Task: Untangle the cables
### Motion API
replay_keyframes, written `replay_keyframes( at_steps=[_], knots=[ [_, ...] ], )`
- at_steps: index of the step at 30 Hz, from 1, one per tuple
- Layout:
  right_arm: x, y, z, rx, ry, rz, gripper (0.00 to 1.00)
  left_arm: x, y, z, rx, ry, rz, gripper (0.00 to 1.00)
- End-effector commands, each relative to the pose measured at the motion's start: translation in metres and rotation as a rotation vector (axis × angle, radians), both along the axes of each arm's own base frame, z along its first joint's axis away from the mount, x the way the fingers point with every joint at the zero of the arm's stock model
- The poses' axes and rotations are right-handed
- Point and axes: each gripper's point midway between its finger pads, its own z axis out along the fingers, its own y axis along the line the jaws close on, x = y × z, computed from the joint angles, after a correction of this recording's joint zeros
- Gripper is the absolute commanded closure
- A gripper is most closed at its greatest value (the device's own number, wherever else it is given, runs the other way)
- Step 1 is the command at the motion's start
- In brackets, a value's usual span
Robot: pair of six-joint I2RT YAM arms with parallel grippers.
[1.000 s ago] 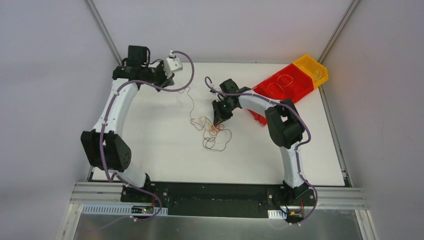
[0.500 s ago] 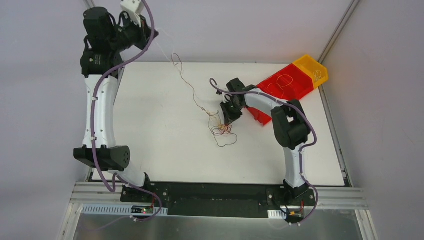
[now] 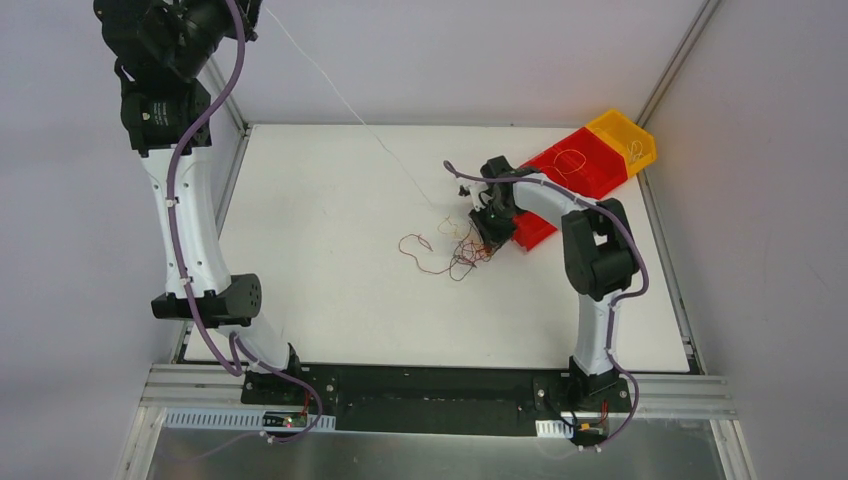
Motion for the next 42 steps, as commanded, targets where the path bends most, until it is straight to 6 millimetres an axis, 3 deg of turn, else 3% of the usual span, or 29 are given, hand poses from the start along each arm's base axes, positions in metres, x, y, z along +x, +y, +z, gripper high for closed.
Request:
replay_keyframes(
  at_steps=[1, 8, 12, 14, 20, 25, 32, 35, 37, 40, 42],
  knots=[
    [-0.038, -0.051, -0.022, -0.200, 0.107, 0.115, 0.85, -0.018, 0.020, 0.053, -0.063, -0.169, 0.094, 1.00],
    [-0.052, -0.067, -0.025, -0.231, 0.123, 0.166, 0.85, -0.035, 0.073, 0.087, -0.086, -0.286, 0.340, 1.00],
    [-0.058, -0.073, -0.025, -0.243, 0.127, 0.185, 0.89, -0.038, 0.090, 0.085, -0.077, -0.285, 0.425, 1.00],
    [-0.060, -0.077, -0.025, -0.252, 0.131, 0.192, 1.00, -0.040, 0.098, 0.084, -0.077, -0.278, 0.463, 1.00],
    [-0.070, -0.095, -0.022, -0.274, 0.147, 0.195, 1.00, -0.042, 0.129, 0.079, -0.069, -0.267, 0.594, 1.00],
    [-0.084, -0.116, -0.024, -0.324, 0.170, 0.224, 1.00, -0.049, 0.158, 0.090, -0.047, -0.316, 0.701, 1.00],
    [-0.097, -0.128, -0.026, -0.360, 0.186, 0.262, 1.00, -0.061, 0.179, 0.102, -0.038, -0.369, 0.785, 1.00],
    [-0.095, -0.129, -0.022, -0.356, 0.154, 0.280, 1.00, -0.054, 0.174, 0.087, -0.038, -0.314, 0.750, 1.00],
    [-0.090, -0.125, -0.014, -0.336, 0.127, 0.268, 1.00, -0.042, 0.160, 0.066, -0.058, -0.243, 0.651, 1.00],
    [-0.084, -0.105, 0.002, -0.228, 0.077, 0.239, 1.00, -0.024, 0.120, 0.015, -0.079, -0.079, 0.411, 1.00],
    [-0.077, -0.086, 0.023, -0.128, 0.028, 0.212, 0.89, -0.021, 0.086, -0.029, -0.134, 0.059, 0.221, 1.00]
  ],
)
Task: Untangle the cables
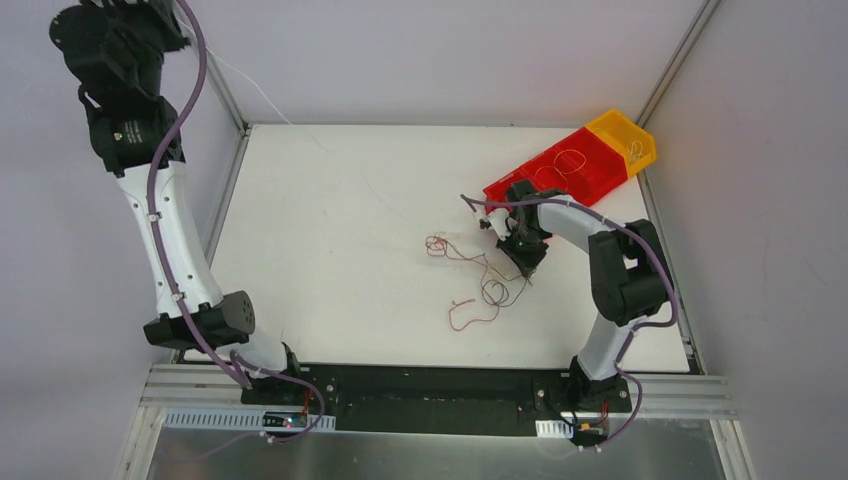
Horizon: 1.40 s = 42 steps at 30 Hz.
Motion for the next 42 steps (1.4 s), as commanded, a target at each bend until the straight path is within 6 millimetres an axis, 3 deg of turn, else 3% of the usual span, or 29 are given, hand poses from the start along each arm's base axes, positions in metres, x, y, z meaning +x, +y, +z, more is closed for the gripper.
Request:
replay_keyframes(
  at_steps=[1, 4, 7, 10, 13, 15, 16, 18, 19, 22, 26, 32, 36, 42],
  knots=[
    [-0.020, 0.012, 0.034, 0.122, 0.050, -0.023, 0.78, -0.005, -0.077, -0.070, -0.154, 0.179, -0.439, 1.00],
    [-0.010, 0.037, 0.063, 0.254, -0.007, -0.056, 0.47, -0.018, -0.100, -0.142, -0.364, 0.341, -0.547, 1.00],
    [0.000, 0.064, 0.087, 0.392, -0.041, -0.090, 0.29, -0.026, -0.101, -0.227, -0.525, 0.503, -0.505, 1.00],
    [0.003, 0.093, 0.100, 0.460, -0.057, -0.055, 0.24, -0.035, -0.090, -0.283, -0.562, 0.610, -0.399, 1.00],
    [0.002, 0.118, 0.101, 0.475, -0.052, 0.003, 0.22, -0.040, -0.071, -0.339, -0.500, 0.767, -0.284, 1.00],
    [0.003, 0.132, 0.101, 0.489, -0.042, 0.026, 0.21, -0.046, -0.073, -0.375, -0.423, 0.905, -0.323, 1.00],
    [0.005, 0.139, 0.101, 0.501, -0.037, 0.025, 0.21, -0.051, -0.084, -0.391, -0.377, 0.968, -0.415, 0.97],
    [0.007, 0.151, 0.100, 0.526, -0.018, 0.023, 0.20, -0.069, -0.114, -0.409, -0.285, 1.023, -0.666, 0.47],
    [0.007, 0.156, 0.098, 0.538, -0.005, 0.023, 0.20, -0.081, -0.132, -0.412, -0.250, 1.006, -0.799, 0.29],
    [0.001, 0.170, 0.089, 0.576, 0.081, -0.006, 0.20, -0.105, -0.176, -0.412, -0.099, 0.916, -1.082, 0.12],
    [-0.007, 0.172, 0.074, 0.538, 0.236, -0.127, 0.24, -0.123, -0.242, -0.437, 0.300, 0.858, -1.344, 0.11],
    [-0.008, 0.149, 0.057, 0.465, 0.228, -0.141, 0.26, -0.130, -0.316, -0.495, 0.762, 0.852, -1.589, 0.21],
    [-0.007, 0.139, 0.037, 0.374, 0.244, -0.173, 0.30, -0.124, -0.343, -0.535, 0.887, 0.877, -1.645, 0.28],
    [-0.007, 0.131, 0.021, 0.287, 0.244, -0.192, 0.34, -0.106, -0.358, -0.581, 1.077, 0.887, -1.584, 0.31]
  ],
)
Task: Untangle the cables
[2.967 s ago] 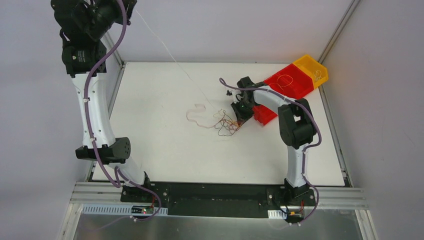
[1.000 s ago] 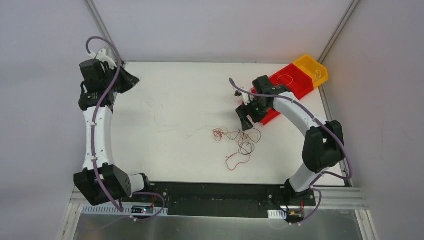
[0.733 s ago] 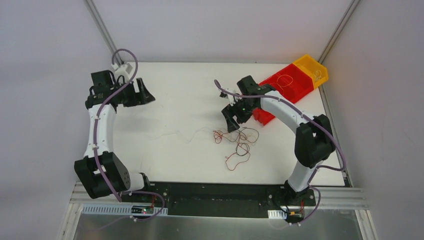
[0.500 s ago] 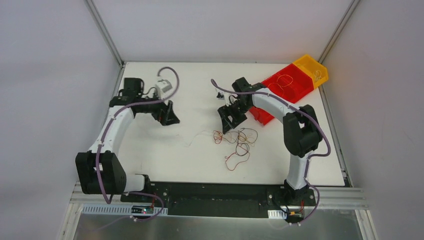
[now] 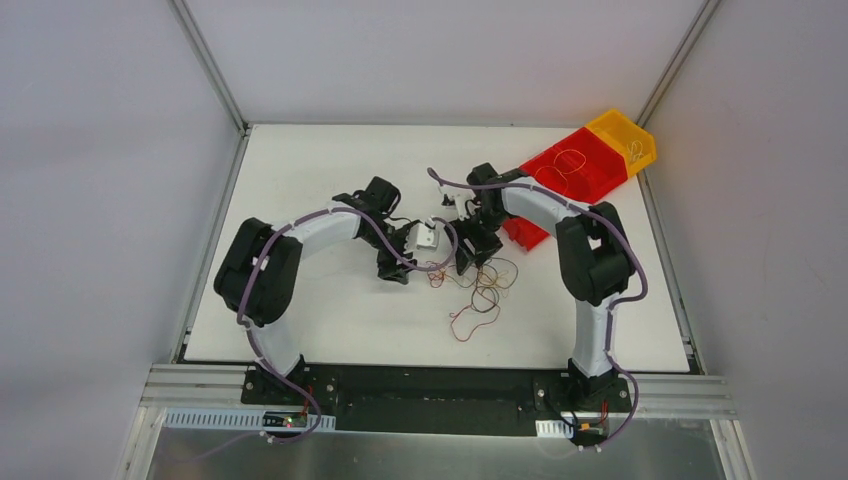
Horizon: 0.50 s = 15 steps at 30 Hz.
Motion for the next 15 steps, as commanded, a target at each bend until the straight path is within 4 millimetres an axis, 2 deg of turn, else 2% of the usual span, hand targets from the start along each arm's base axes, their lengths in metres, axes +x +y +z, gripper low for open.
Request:
replay_keyframes(
  at_steps=[1, 3, 4, 6, 9, 11, 15],
  knots=[
    [-0.005, -0.015, -0.012, -0.116, 0.014, 0.002, 0.36, 0.028, -0.011, -0.012, 0.060, -0.183, -0.077, 0.35],
    [-0.008, -0.026, -0.020, -0.178, 0.008, 0.024, 0.42, 0.031, -0.011, -0.021, 0.103, -0.188, -0.068, 0.50],
    [-0.009, -0.032, -0.025, -0.213, 0.011, 0.038, 0.46, 0.035, -0.009, -0.022, 0.129, -0.195, -0.048, 0.65],
    [-0.012, -0.047, -0.032, -0.280, 0.013, 0.071, 0.57, 0.054, -0.006, -0.009, 0.146, -0.230, 0.069, 1.00],
    [-0.016, -0.066, -0.040, -0.367, 0.011, 0.123, 0.72, 0.076, 0.015, 0.045, 0.029, -0.211, 0.298, 1.00],
    [-0.019, -0.076, -0.043, -0.406, 0.012, 0.151, 0.82, 0.085, 0.041, 0.088, -0.068, -0.222, 0.425, 1.00],
    [-0.027, -0.091, -0.048, -0.454, 0.024, 0.197, 0.90, 0.104, 0.104, 0.167, -0.216, -0.331, 0.656, 1.00]
  ],
)
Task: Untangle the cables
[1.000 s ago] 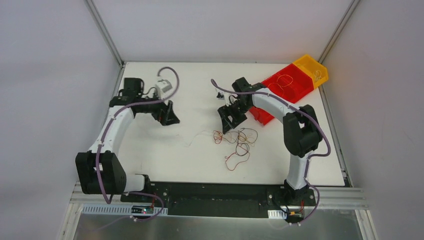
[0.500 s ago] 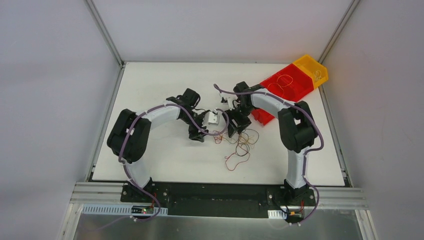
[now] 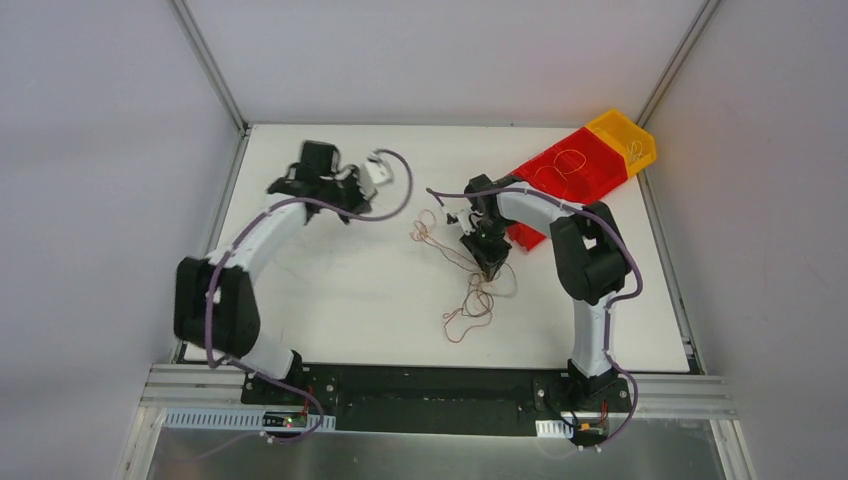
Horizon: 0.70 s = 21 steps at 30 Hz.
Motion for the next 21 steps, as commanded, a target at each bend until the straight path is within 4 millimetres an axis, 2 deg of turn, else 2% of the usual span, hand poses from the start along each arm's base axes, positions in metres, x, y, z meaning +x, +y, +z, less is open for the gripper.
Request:
replay_keyframes(
  at_steps=[1, 3, 7, 10, 12, 14, 15, 16, 17, 19, 21],
  knots=[
    [-0.019, -0.042, -0.017, -0.179, 0.044, 0.103, 0.92, 0.025, 0.061, 0.123, -0.223, -0.207, 0.260, 1.00],
    [-0.019, -0.046, -0.016, -0.195, 0.042, 0.116, 1.00, 0.034, 0.086, 0.155, -0.265, -0.263, 0.332, 1.00],
    [-0.020, -0.060, -0.016, -0.255, 0.056, 0.147, 1.00, 0.054, 0.137, 0.213, -0.356, -0.344, 0.491, 1.00],
    [-0.023, -0.077, -0.013, -0.303, 0.067, 0.154, 1.00, 0.066, 0.166, 0.249, -0.395, -0.413, 0.569, 1.00],
    [-0.027, -0.082, -0.009, -0.299, 0.071, 0.168, 1.00, 0.070, 0.176, 0.267, -0.420, -0.438, 0.590, 1.00],
    [-0.032, -0.081, -0.003, -0.275, 0.084, 0.176, 1.00, 0.067, 0.170, 0.279, -0.460, -0.431, 0.551, 1.00],
    [-0.034, -0.073, 0.002, -0.233, 0.090, 0.164, 1.00, 0.061, 0.161, 0.281, -0.490, -0.401, 0.512, 1.00],
    [-0.033, -0.064, 0.009, -0.189, 0.085, 0.153, 0.96, 0.054, 0.151, 0.283, -0.528, -0.366, 0.478, 1.00],
    [-0.032, -0.057, 0.017, -0.149, 0.080, 0.140, 0.89, 0.048, 0.139, 0.285, -0.564, -0.325, 0.460, 1.00],
    [-0.024, -0.038, 0.033, -0.062, 0.034, 0.105, 0.69, 0.037, 0.118, 0.289, -0.606, -0.277, 0.434, 1.00],
    [-0.017, -0.021, 0.051, 0.028, -0.008, 0.082, 0.56, 0.026, 0.094, 0.300, -0.646, -0.248, 0.409, 1.00]
  ],
)
